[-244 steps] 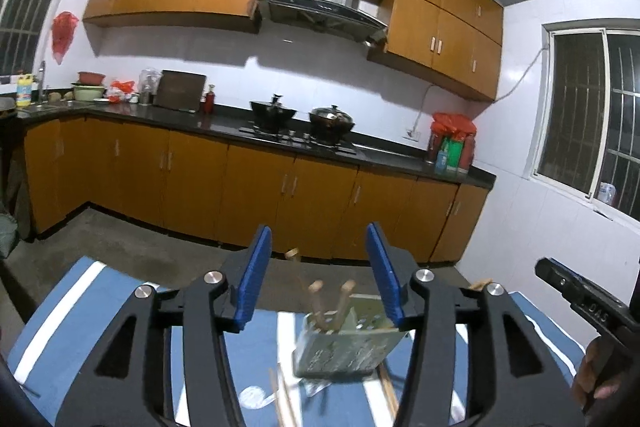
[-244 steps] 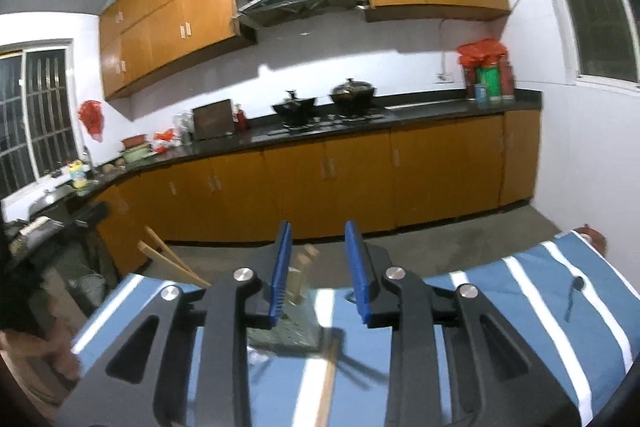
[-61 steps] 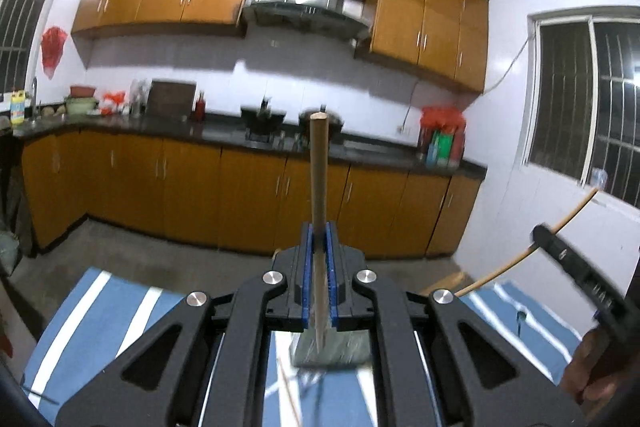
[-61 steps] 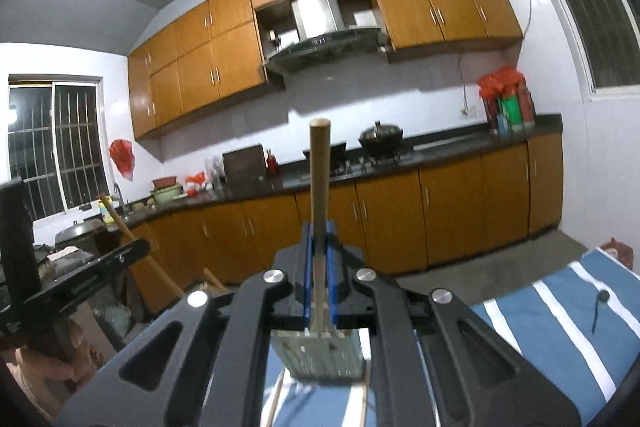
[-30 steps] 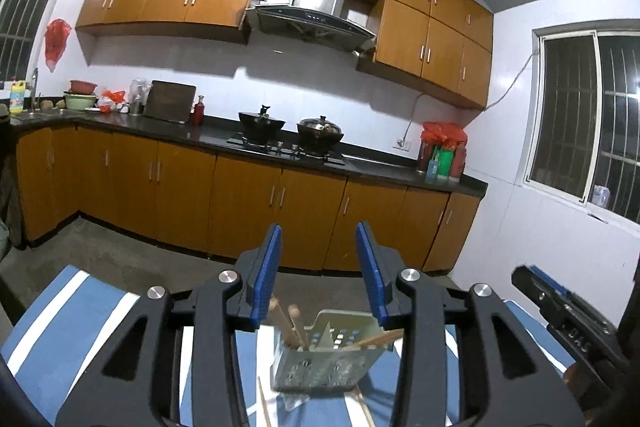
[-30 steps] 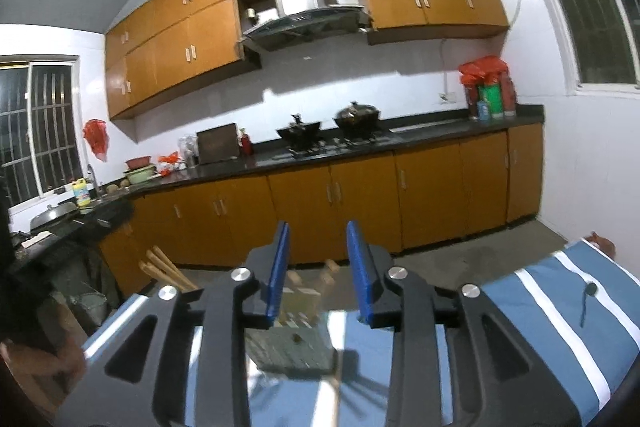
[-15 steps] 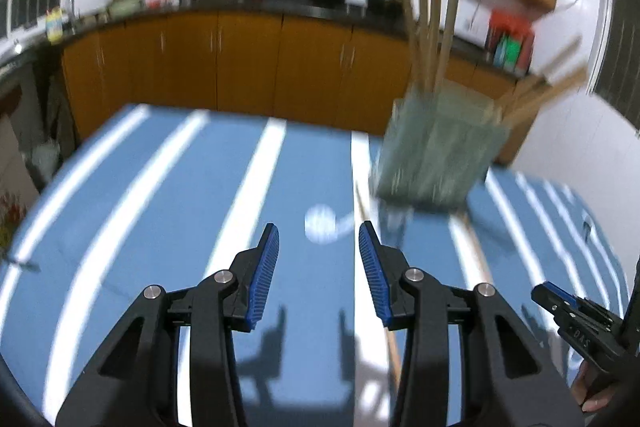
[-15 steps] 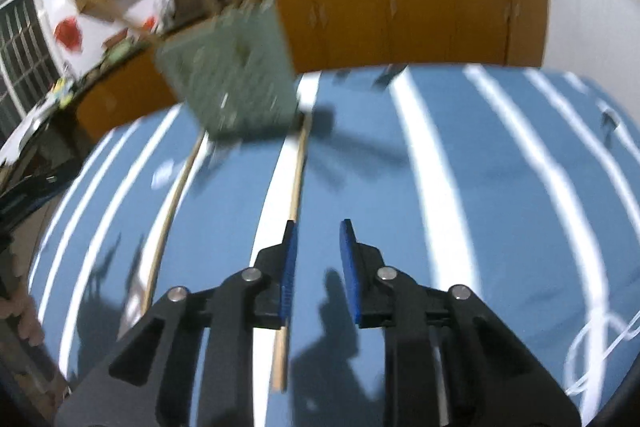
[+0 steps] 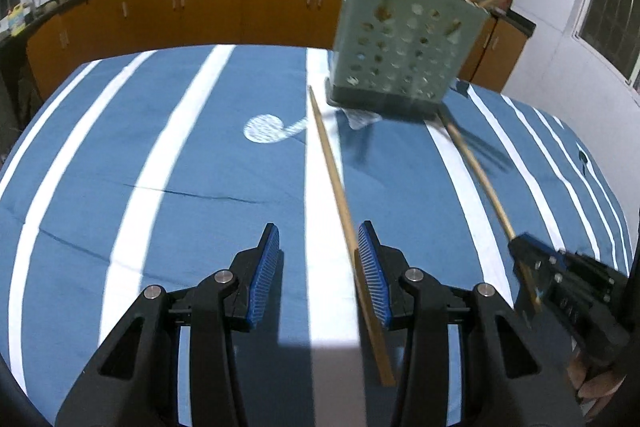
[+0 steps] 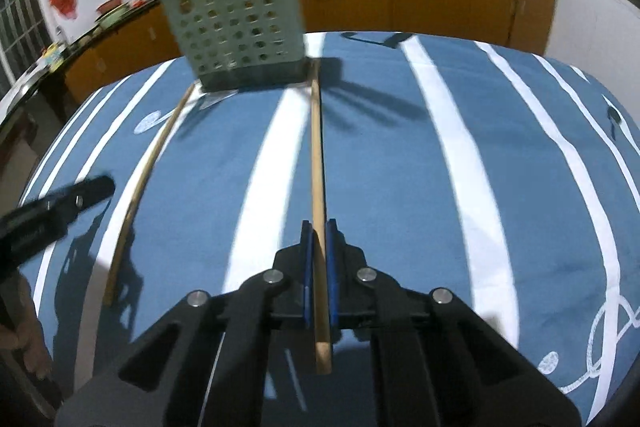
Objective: Organize utensils
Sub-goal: 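Grasp the last chopstick with the left gripper while the right gripper grasps one, then hold the grasped chopsticks just above the table with both grippers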
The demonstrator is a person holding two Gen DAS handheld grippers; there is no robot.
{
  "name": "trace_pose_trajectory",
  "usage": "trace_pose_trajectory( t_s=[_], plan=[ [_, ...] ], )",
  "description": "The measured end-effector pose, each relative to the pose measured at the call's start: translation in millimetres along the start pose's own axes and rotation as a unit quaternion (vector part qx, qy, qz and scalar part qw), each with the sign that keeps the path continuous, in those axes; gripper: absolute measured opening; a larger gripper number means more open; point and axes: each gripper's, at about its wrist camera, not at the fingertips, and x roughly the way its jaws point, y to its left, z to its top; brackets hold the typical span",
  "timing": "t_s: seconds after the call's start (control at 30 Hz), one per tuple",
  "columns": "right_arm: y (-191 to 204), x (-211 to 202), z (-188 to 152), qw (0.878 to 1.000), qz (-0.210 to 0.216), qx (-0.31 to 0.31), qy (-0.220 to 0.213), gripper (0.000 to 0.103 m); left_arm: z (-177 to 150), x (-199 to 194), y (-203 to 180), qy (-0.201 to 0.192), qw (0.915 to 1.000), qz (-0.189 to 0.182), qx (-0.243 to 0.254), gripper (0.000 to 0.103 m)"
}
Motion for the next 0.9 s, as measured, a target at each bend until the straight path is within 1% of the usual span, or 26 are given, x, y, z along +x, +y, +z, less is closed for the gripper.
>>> trace_pose_trajectory(
  t_s=[0.07,0.27,0.33,0.4,0.43,0.5,0.73,0.9],
  plan=[
    [-7,-1,0,1.0,-0.005,0.011,-0.001,0.008,-1,5,-5,0.007,1.0,0.0,0.007,0.041],
    [-15,0,3,1.0,-0.01,0.017,-0.002,0.008,-5,20,-15,0.025,0.9995,0.007,0.017,0.031],
    [-14,0,3,1.0,-0.01,0.017,-0.002,0.008,-5,21,-19,0.019,0.9992,0.02,0.028,0.024],
    [-14,0,3,1.0,-0.009,0.016,-0.002,0.008,-4,23,-19,0.018,0.999,0.026,0.032,0.011],
    [-14,0,3,1.0,-0.009,0.016,-0.003,0.008,-4,23,-16,0.018,0.999,0.027,0.031,0.008],
    [-14,0,3,1.0,-0.009,0.015,-0.004,0.008,-2,23,-10,0.019,0.9992,0.026,0.025,0.008],
    [-11,1,6,1.0,-0.01,0.012,-0.008,0.008,3,21,26,0.017,0.9988,0.046,0.001,0.008],
    [-6,3,13,1.0,-0.017,0.007,-0.016,0.008,4,21,32,0.016,0.9988,0.046,0.001,0.008]
  ],
)
